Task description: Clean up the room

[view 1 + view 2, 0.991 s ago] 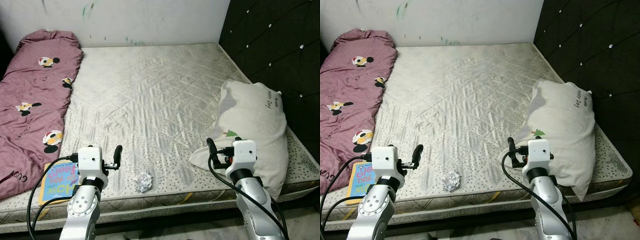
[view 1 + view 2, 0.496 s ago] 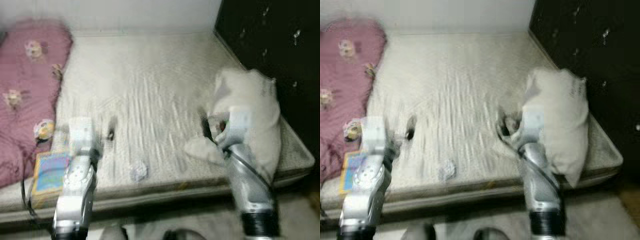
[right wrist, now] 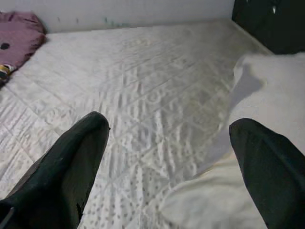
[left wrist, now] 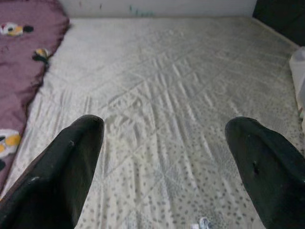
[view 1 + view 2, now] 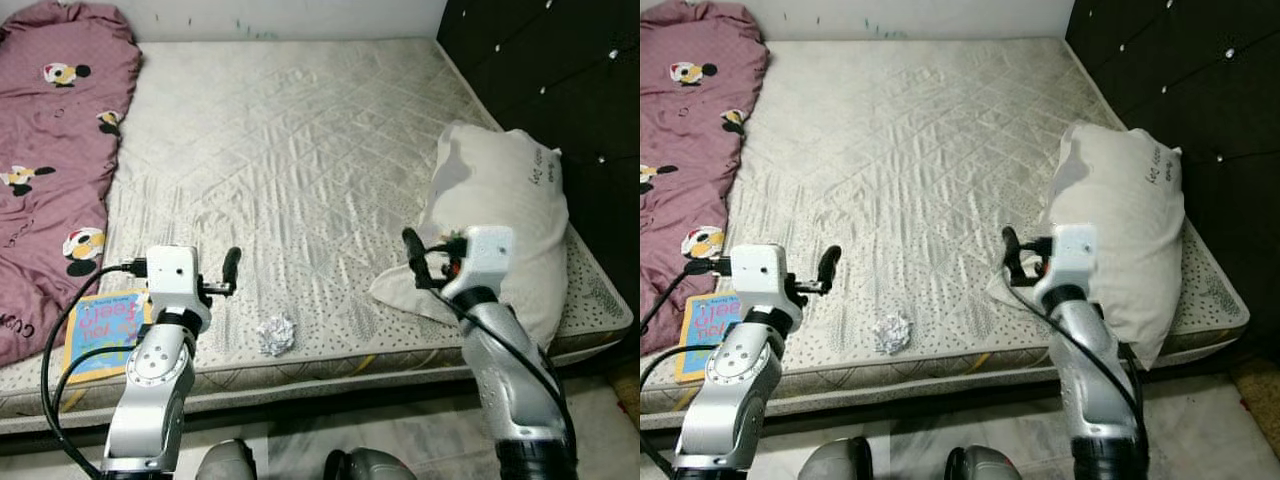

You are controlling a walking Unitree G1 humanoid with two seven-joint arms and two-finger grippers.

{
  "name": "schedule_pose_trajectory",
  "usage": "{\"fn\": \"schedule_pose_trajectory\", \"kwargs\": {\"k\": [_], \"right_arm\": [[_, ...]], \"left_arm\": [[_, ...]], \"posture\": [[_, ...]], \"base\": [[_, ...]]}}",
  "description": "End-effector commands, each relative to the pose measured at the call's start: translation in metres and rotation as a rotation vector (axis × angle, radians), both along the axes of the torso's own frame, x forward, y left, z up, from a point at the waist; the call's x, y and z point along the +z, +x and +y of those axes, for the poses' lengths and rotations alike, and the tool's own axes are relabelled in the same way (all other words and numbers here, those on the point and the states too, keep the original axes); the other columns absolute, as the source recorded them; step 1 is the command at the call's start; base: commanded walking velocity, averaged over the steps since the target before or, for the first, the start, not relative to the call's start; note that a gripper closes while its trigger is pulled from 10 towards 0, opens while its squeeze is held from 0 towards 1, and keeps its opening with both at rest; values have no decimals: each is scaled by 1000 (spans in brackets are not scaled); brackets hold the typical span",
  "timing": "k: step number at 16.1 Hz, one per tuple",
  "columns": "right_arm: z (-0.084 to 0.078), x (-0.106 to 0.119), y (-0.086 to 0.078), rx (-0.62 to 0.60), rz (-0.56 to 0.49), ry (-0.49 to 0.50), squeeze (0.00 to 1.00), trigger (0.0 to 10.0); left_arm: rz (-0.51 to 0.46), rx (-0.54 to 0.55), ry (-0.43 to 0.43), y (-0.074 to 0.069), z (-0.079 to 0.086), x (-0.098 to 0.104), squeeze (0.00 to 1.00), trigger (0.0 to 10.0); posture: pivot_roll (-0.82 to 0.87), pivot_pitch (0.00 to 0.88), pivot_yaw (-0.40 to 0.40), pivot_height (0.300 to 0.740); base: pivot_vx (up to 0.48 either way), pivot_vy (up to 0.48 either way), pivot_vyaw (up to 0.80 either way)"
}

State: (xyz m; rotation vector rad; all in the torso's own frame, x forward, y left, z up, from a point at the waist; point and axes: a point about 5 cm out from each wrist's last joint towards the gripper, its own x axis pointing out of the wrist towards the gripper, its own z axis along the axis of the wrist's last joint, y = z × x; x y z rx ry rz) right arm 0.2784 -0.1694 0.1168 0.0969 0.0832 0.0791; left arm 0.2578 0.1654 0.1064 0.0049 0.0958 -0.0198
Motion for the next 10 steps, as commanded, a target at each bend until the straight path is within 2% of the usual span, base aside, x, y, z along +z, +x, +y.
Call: {"fn": "schedule_pose_trajectory", "kwargs": {"k": [1,2,4,5,6,7,9,10], "right_arm": [[-7,1,-1,-44,-3,-33,0,10000],[-5,1,1,-34,-17,-92,0,10000],[1,5,1,-25,-56,-106,0,10000],[1,7,1,-42,-83,-157,0,10000],[2,5,-1,-10,-47,-164,0,10000],[3,4,-2,18,-20,-99,0,10000],[-3,0,-4,-7,13,-2,0,10000],[-6,1,-2,-31,6,-64,0,10000]], "left_arm": [[-5,-6,-14,-2,0,2,0,10000],[-5,-8,-7,-1,-1,3,0,10000],[0,-5,-8,-1,-2,3,0,10000],[0,-5,-8,-1,-2,3,0,10000],[2,-3,-11,-1,-2,3,0,10000],[3,-3,-11,-1,-2,3,0,10000],[9,-11,-9,-1,-3,3,0,10000],[7,-5,-9,0,-2,3,0,10000]], "posture": [[-31,159,-55,740],[-32,157,-53,740],[-33,158,-52,740],[-33,158,-52,740],[-32,159,-51,740],[-32,159,-51,740],[-30,156,-54,740],[-30,155,-55,740]], "base": [[0,431,0],[0,480,0],[0,480,0],[0,480,0],[0,480,0],[0,480,0],[0,480,0],[0,0,0]]}}
